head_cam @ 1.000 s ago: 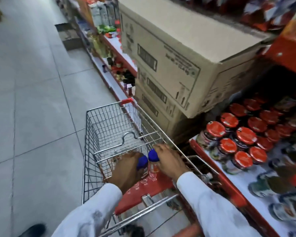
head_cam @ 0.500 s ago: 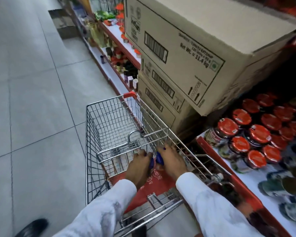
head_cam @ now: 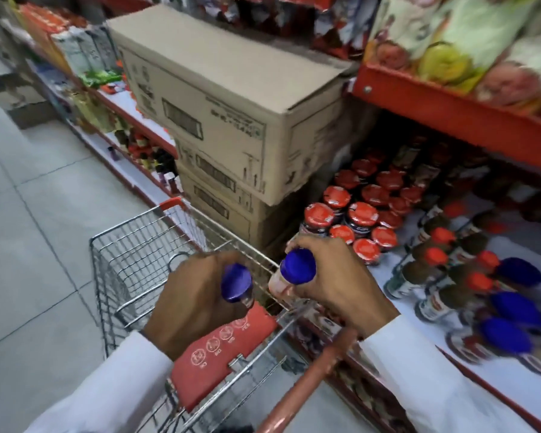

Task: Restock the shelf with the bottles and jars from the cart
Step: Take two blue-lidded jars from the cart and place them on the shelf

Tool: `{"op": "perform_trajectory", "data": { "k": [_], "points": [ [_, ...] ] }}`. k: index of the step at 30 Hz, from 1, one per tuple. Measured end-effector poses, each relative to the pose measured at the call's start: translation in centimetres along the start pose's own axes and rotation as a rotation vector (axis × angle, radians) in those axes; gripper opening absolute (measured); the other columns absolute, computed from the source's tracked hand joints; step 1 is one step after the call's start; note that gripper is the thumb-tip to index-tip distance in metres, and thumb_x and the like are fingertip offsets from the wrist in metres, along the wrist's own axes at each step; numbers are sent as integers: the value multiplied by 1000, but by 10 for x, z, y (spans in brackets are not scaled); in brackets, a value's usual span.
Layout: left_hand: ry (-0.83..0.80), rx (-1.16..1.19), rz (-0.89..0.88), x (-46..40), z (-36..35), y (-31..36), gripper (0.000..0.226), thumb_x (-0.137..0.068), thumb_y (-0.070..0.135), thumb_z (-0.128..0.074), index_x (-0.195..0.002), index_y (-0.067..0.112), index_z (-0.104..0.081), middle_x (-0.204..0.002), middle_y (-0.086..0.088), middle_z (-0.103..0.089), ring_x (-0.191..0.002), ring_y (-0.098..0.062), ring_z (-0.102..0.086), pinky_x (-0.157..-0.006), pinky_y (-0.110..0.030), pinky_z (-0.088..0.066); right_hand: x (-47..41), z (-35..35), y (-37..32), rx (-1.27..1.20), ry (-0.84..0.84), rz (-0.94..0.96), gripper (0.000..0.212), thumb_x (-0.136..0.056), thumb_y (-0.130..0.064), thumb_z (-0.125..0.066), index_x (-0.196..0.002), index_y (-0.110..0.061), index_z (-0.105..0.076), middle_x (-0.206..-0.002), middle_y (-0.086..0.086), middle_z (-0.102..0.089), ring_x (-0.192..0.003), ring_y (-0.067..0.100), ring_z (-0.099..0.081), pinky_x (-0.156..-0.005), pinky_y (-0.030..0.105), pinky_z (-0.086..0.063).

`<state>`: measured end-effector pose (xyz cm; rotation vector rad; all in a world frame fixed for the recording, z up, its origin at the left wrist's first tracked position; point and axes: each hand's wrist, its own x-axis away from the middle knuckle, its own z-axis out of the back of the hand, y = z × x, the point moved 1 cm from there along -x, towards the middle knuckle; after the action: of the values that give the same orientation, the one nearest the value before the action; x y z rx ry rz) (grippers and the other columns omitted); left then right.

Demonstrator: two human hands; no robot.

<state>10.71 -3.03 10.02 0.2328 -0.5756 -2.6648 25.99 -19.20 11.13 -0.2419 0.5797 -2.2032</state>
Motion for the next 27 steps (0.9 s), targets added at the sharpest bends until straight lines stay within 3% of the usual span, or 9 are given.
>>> {"op": "perform_trajectory", "data": {
  "k": [2, 5, 11, 17, 21, 27],
  "points": [
    [-26, -2, -37, -3, 9, 30, 66, -49, 52, -77, -111, 41, -59, -97, 8, -74, -87, -21, -67, -73, -36, -57, 21, 28, 8, 6, 58, -23, 54, -53, -39, -80, -104, -32, -64, -101, -8, -72, -91, 16, -65, -70, 26, -48],
    [-28, -28, -96, -6, 10, 82, 73, -43, 60, -69, -113, 43, -60, -95, 7, -75, -87, -22, -70, -72, -34, -57, 59, 65, 26, 44, 129, -67, 51, -54, -39, -82, -102, -31, -64, -98, -7, -72, -91, 18, -66, -74, 33, -54],
    [-100, -66, -221, -2, -17, 187, 70, -43, 64, -71, -109, 41, -66, -89, 11, -75, -82, -16, -72, -68, -28, -53, 155, 124, 88, 76, 251, -210, 50, -58, -43, -80, -104, -33, -63, -100, -10, -73, -91, 14, -66, -72, 29, -53],
    [-200, 9, -406, 4, -71, 299, 73, -40, 61, -67, -109, 38, -65, -94, 16, -72, -83, -9, -68, -71, -27, -54, 255, 162, 169, 86, 295, -391, 46, -58, -34, -74, -103, -36, -64, -101, -11, -74, -92, 13, -67, -57, 19, -34],
    [-270, 82, -509, 3, -117, 365, 70, -42, 54, -68, -110, 39, -62, -99, 16, -72, -87, -7, -67, -74, -27, -56, 300, 172, 226, 91, 331, -515, 49, -55, -31, -77, -103, -32, -65, -99, -5, -74, -91, 20, -68, -70, 28, -50],
    [-341, 81, -602, -9, -192, 433, 62, -54, 39, -81, -112, 34, -58, -106, 5, -69, -93, -19, -63, -74, -33, -56, 330, 168, 296, 109, 350, -606, 39, -62, -19, -75, -99, -26, -66, -112, 0, -66, -96, 27, -66, -79, 39, -55]
  ]
}}
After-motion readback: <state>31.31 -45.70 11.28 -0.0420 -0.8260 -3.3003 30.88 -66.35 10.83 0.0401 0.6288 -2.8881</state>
